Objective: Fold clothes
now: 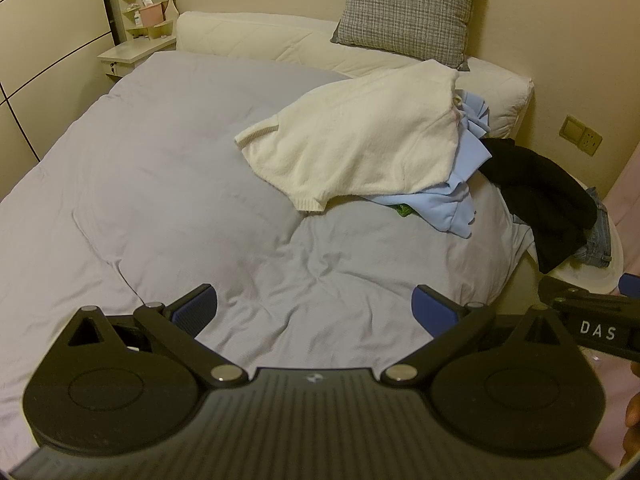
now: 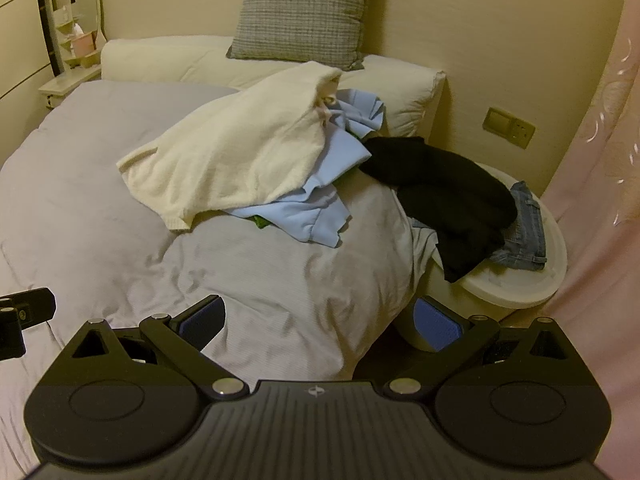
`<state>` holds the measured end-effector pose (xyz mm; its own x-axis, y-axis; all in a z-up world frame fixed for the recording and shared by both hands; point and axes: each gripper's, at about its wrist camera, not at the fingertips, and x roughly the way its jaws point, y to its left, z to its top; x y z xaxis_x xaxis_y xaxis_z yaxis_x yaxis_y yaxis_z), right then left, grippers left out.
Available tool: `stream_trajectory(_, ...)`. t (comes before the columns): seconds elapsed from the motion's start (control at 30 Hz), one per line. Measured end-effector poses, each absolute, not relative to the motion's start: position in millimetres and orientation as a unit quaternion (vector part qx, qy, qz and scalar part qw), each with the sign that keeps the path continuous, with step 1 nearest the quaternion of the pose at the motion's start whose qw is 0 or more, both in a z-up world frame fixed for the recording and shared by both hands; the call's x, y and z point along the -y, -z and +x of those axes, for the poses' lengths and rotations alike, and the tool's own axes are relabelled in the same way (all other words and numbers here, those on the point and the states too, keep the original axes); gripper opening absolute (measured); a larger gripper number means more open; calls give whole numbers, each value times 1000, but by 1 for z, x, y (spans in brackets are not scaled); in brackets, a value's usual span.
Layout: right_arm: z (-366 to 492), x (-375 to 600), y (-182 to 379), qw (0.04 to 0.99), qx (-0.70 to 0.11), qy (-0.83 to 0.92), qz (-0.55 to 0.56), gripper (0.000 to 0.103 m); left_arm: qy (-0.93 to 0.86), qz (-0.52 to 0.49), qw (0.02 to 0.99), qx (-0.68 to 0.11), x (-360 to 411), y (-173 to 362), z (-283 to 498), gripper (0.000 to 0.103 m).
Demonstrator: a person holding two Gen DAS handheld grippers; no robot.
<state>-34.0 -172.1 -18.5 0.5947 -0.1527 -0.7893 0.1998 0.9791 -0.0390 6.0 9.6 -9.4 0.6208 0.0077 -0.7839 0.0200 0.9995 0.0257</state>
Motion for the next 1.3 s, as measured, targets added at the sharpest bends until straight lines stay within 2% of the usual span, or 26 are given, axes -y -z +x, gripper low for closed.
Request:
stream_trajectory(0.7, -30, 180, 25, 886, -449, 112, 30, 103, 15, 19, 896, -443, -7, 16, 15, 103)
stream_trajectory(1.3, 7, 188, 41, 876, -472, 99, 17, 103, 28, 9, 881, -471, -5, 41, 55, 102)
